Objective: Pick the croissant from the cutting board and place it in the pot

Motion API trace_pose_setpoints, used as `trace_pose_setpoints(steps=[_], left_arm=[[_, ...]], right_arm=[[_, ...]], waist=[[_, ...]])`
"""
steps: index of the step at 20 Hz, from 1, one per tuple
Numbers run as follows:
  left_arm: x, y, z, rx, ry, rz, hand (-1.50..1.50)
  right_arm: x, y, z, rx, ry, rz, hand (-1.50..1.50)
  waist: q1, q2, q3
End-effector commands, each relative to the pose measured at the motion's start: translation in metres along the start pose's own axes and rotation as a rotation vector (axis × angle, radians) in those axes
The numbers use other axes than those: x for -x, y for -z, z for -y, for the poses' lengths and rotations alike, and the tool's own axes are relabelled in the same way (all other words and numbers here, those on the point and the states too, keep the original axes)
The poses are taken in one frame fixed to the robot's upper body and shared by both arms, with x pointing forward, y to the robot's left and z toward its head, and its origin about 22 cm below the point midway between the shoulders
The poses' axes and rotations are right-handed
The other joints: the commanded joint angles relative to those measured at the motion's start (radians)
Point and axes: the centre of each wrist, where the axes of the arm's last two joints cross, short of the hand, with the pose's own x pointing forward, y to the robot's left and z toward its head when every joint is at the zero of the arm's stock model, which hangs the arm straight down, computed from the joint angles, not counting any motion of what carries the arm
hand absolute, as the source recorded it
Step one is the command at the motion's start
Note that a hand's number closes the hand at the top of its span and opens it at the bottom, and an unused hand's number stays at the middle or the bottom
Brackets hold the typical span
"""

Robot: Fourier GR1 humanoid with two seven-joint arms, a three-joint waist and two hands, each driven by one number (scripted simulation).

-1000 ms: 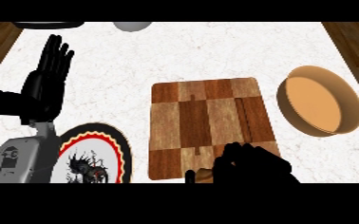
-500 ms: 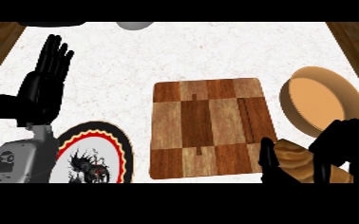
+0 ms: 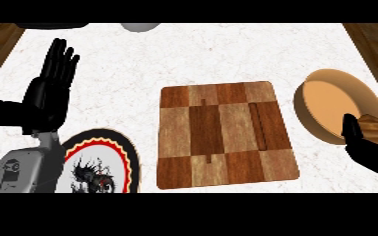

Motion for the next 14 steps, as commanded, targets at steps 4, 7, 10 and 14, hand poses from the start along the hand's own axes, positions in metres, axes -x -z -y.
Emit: trace_pose_setpoints(steps=[4,7,10,14], left_arm=[[-0.004,0.001,0.0,0.007,-0.002,-0.008,0.0],[-0.001,-0.001,-0.006,0.008,-0.023,-0.014,0.0],[0.002,-0.001,-0.007,0.007,0.0,-0.008,0.0],[0.014,0.004,0.019,0.004,-0.007,0.002,0.0]], right_arm=[[0.096,0.043,-0.008,0.0,0.142,0.024,1.5],[0.124,0.071,-0.021,-0.033,0.09,0.028,1.5],[0.129,0.083,-0.043,-0.057,0.093,0.031,1.5],[0.15,0.088,-0.073,-0.108,0.058,0.016,1.5]], waist=[[0.007,0.0,0.0],[0.017,0.001,-0.002],[0.017,0.0,-0.002],[0.013,0.001,-0.002]])
